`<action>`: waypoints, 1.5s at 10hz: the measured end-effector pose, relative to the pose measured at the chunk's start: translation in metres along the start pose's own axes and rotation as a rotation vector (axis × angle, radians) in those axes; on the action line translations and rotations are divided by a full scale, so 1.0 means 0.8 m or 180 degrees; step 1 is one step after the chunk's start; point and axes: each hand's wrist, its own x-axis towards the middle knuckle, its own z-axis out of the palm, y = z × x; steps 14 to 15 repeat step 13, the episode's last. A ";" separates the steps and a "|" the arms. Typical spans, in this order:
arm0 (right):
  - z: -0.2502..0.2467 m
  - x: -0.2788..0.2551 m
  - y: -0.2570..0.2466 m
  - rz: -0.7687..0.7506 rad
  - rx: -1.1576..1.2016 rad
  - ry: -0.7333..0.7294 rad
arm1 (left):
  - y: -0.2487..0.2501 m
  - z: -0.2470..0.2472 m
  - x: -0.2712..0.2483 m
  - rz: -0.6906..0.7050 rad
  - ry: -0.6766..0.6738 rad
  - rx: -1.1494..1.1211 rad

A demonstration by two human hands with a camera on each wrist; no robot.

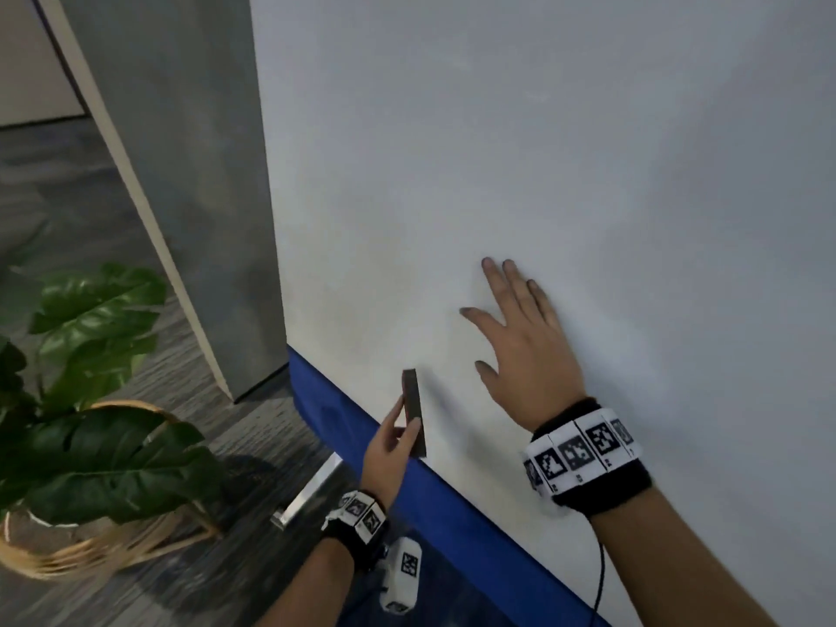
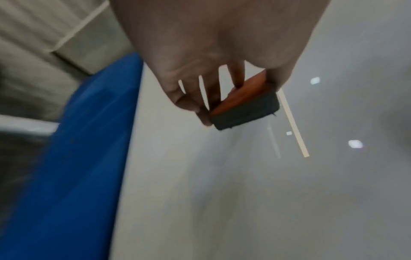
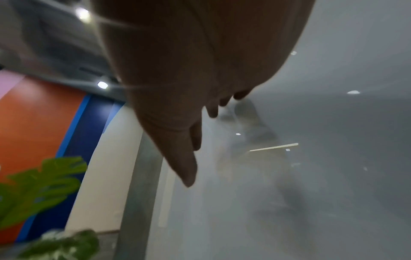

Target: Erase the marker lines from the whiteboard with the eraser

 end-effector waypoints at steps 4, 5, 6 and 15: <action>-0.172 -0.278 0.087 0.1125 0.4031 0.1568 | 0.226 0.270 -0.233 0.3315 0.0623 0.1145; -0.208 -0.360 0.134 0.1638 0.4127 0.2453 | 0.217 0.365 -0.304 0.3820 0.0213 0.1387; -0.228 -0.452 0.188 0.2221 0.3869 0.3129 | 0.194 0.446 -0.374 0.3985 -0.0708 0.1390; -0.114 -0.820 0.362 0.4918 0.1013 -0.0367 | -0.141 0.303 -0.221 0.1008 -0.2236 0.4659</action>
